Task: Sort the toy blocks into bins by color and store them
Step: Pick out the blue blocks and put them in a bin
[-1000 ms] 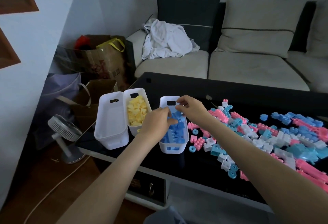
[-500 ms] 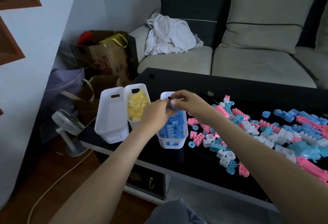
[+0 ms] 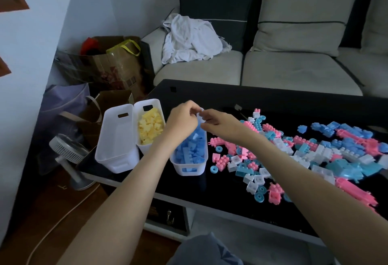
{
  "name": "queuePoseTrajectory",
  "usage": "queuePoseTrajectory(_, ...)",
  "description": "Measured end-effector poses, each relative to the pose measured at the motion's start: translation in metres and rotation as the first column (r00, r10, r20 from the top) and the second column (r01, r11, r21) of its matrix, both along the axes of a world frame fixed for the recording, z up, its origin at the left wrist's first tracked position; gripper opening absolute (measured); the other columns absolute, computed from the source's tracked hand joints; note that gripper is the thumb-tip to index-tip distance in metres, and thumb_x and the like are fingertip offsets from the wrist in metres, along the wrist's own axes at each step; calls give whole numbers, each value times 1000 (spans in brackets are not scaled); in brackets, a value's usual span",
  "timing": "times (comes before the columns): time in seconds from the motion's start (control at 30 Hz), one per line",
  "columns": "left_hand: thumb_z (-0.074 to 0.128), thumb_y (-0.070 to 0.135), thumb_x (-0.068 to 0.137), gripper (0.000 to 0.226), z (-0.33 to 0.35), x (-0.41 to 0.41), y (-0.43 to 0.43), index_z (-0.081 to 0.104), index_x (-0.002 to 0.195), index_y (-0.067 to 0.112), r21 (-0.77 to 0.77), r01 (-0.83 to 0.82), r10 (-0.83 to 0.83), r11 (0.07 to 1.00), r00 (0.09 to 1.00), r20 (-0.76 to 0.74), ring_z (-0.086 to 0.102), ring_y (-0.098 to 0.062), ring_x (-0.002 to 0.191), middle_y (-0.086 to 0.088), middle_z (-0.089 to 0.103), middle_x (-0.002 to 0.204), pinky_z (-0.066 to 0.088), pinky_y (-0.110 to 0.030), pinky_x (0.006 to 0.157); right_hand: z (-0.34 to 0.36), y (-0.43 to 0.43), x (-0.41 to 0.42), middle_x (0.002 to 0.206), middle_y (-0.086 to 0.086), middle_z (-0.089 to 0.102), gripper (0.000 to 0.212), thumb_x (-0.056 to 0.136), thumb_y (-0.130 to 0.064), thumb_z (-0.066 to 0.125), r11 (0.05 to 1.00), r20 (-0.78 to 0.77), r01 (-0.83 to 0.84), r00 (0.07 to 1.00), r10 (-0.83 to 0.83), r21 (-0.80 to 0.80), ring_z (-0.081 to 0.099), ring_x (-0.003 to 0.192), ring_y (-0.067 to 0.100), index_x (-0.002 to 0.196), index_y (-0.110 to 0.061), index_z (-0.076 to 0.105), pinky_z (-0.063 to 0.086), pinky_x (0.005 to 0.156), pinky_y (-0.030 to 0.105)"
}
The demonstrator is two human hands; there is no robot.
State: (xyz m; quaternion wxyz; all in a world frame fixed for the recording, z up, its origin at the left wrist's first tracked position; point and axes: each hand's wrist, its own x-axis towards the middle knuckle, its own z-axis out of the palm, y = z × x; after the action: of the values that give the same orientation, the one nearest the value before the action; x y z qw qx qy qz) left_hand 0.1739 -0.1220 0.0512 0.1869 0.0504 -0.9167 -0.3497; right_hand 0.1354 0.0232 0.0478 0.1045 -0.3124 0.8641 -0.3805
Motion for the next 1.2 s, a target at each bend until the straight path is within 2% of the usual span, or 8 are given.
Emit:
queuePoseTrajectory(0.17, 43, -5, 80, 36, 3, -17, 70, 62, 103, 16, -44, 266, -265, 963, 964, 21, 57, -14, 96, 1, 58, 103, 44, -19, 74, -3, 65, -12, 117, 1, 62, 34, 94, -19, 47, 981, -126, 95, 989, -74, 168, 57, 100, 15, 127, -18, 56, 41, 85, 25)
queuePoseTrajectory(0.33, 40, 9, 93, 33, -5, -50, 139, 59, 120, 15, -239, 491, -434, 838, 864, 254, 58, -21, 97, -7, 56, 118, 47, -32, 80, -24, 155, -44, 125, 8, 58, 36, 94, -7, 44, 904, -214, 370, 921, -326, 217, 54, 111, 21, 125, -15, 58, 35, 82, 18)
queuePoseTrajectory(0.47, 37, 12, 96, 35, -18, -73, 174, 56, 124, 21, -266, 551, -436, 791, 813, 385, 58, -23, 96, -8, 54, 124, 49, -40, 83, -47, 209, -65, 139, 12, 44, 44, 97, -14, 39, 835, -202, 490, 870, -449, 252, 48, 119, 28, 140, -23, 41, 38, 91, 28)
queuePoseTrajectory(0.63, 37, 10, 96, 37, -39, -82, 210, 54, 127, 22, -301, 579, -434, 757, 791, 431, 54, -25, 96, -8, 49, 122, 46, -37, 79, -63, 231, -92, 145, 8, 36, 42, 99, -23, 36, 737, -268, 449, 893, -361, 505, 36, 129, 32, 142, -23, 39, 37, 101, 43)
queuePoseTrajectory(0.8, 42, 11, 93, 29, -42, -85, 247, 58, 117, 13, -343, 522, -464, 781, 853, 240, 56, -29, 100, -10, 58, 110, 45, -42, 84, -62, 238, -93, 99, 9, 54, 20, 92, -17, 48, 820, -269, 452, 887, -374, 352, 56, 99, 28, 108, -11, 59, 36, 75, 28)
queuePoseTrajectory(0.97, 44, 9, 89, 16, -36, -87, 282, 59, 96, 9, -224, 554, -563, 802, 826, 28, 58, -25, 88, -6, 61, 96, 42, -32, 68, -43, 280, -83, 99, 9, 49, 15, 95, -16, 45, 824, -261, 511, 853, -452, 246, 49, 77, 17, 94, -19, 60, 34, 71, 26)
queuePoseTrajectory(1.1, 45, 7, 90, 21, -42, -88, 312, 62, 103, 9, -245, 646, -647, 723, 758, 88, 56, -24, 101, -7, 60, 109, 46, -38, 85, -35, 328, -69, 96, 17, 50, 17, 96, -11, 42, 780, -231, 617, 778, -584, 106, 48, 82, 25, 94, -5, 57, 33, 66, 21)
queuePoseTrajectory(1.2, 43, 7, 92, 28, -41, -98, 331, 59, 114, 13, -237, 598, -594, 766, 799, 95, 55, -22, 104, -6, 58, 115, 48, -38, 85, -36, 356, -57, 102, 9, 44, 14, 97, -19, 45, 746, -154, 648, 762, -629, 155, 49, 86, 24, 96, -7, 52, 38, 66, 25)
